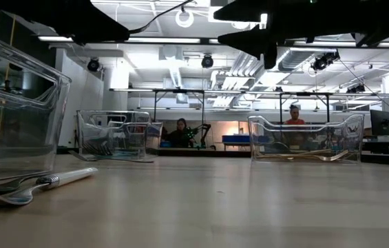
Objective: Sort silverware by color (type)
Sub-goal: Put the black fork into the bottom right transparent bin
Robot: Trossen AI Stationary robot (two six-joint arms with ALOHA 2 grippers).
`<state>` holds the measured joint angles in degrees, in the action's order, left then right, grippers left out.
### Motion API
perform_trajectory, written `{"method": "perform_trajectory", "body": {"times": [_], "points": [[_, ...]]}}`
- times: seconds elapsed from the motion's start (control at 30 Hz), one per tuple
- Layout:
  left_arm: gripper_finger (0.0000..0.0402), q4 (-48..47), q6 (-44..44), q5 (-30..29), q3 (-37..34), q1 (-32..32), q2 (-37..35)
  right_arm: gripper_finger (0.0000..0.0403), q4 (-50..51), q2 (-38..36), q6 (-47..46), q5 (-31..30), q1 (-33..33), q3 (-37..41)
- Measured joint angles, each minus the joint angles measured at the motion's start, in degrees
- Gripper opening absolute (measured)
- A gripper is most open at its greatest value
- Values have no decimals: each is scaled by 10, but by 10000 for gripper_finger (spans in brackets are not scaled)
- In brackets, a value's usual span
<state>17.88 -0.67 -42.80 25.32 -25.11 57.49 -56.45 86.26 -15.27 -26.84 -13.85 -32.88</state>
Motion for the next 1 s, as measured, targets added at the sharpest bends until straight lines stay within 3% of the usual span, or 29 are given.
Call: {"method": "perform_trajectory", "body": {"times": [0.37,0.6,1.0], "points": [[72,56,10,21,0,32,56,239,-10,0,-97,-27,16,0],[72,74,29,2,26,64,117,239,-17,0,-104,-27,14,0],[72,73,7,11,90,67,224,239,-17,1,-104,-55,14,0]]}}
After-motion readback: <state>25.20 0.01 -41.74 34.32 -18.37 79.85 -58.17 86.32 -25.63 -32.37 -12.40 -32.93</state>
